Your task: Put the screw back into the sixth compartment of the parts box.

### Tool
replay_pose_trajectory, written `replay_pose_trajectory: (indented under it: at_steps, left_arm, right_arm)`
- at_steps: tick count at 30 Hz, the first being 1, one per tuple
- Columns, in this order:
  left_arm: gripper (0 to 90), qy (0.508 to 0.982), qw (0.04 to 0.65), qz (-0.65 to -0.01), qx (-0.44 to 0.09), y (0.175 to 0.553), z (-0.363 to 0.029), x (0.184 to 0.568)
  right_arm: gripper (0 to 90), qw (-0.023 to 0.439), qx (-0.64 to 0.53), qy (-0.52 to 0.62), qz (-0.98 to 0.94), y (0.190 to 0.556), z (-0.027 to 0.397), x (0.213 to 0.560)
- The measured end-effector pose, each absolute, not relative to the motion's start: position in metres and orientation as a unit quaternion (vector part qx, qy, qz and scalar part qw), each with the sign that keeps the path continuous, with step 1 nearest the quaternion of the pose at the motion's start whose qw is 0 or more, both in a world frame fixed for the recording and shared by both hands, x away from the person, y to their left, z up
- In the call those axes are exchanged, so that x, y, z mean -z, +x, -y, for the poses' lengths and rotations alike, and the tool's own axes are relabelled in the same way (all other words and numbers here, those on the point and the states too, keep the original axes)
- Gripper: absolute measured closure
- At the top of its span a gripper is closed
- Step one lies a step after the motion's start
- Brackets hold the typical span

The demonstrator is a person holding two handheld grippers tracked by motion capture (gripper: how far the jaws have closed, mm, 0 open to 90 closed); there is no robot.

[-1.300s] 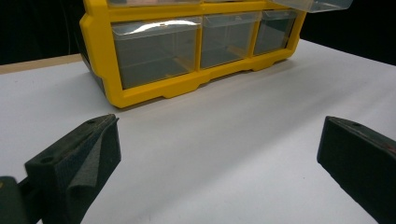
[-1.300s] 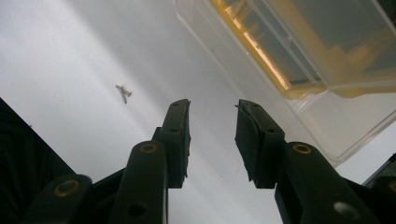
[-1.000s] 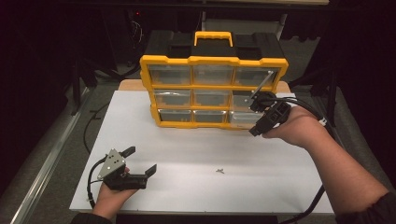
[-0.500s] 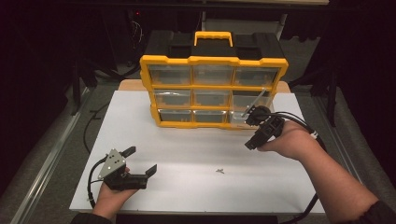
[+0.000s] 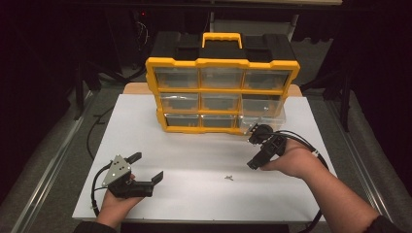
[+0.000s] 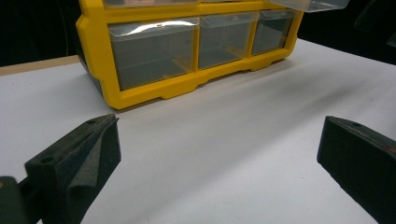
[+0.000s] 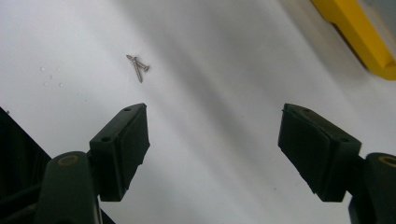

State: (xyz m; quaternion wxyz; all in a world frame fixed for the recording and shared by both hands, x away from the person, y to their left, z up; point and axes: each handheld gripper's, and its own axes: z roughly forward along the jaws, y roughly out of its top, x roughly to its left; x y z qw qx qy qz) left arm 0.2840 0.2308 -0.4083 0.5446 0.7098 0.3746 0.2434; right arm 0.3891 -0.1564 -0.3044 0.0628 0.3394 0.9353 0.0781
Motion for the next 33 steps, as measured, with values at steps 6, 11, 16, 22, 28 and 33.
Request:
replay_pose_trajectory:
  at_steps: [6, 11, 16, 22, 28, 33]
  left_arm:
    - [0.1, 0.710, 0.545, -0.374, -0.244, 0.284, -0.231, 0.408]
    - [0.1, 0.709, 0.546, -0.375, -0.244, 0.284, -0.231, 0.408]
    - [0.1, 0.709, 0.545, -0.375, -0.244, 0.284, -0.231, 0.408]
    - [0.1, 0.709, 0.545, -0.375, -0.244, 0.284, -0.231, 0.408]
    - [0.1, 0.709, 0.545, -0.375, -0.243, 0.284, -0.231, 0.408]
    - [0.1, 0.709, 0.545, -0.375, -0.243, 0.284, -0.232, 0.408]
  right_arm:
    - [26.1, 0.070, -0.080, 0.323, -0.940, 0.388, 0.154, 0.320]
    - [26.0, 0.070, -0.074, 0.312, -0.944, 0.385, 0.147, 0.334]
    - [26.2, 0.064, -0.076, 0.308, -0.946, 0.383, 0.139, 0.347]
    - [26.7, 0.060, -0.068, 0.299, -0.950, 0.380, 0.129, 0.358]
    - [27.3, 0.054, -0.064, 0.296, -0.951, 0.378, 0.119, 0.364]
    - [28.8, 0.051, -0.065, 0.288, -0.954, 0.377, 0.113, 0.369]
